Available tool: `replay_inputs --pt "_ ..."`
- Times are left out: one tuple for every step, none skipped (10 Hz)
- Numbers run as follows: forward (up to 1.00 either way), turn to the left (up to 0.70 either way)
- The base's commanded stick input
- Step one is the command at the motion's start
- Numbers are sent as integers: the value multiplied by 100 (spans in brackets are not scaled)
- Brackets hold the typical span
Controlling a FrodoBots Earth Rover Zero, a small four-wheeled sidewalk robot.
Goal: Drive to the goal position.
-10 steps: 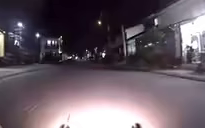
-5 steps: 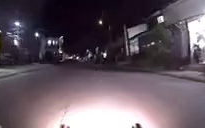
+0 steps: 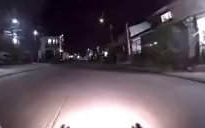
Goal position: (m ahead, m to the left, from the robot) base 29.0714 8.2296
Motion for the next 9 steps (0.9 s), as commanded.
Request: replay_inputs --pt "85 0" --pt "85 0" --pt "85 0" --pt "85 0" --pt "85 0" --pt "85 0" --pt "85 0" --pt "85 0" --pt "85 0"
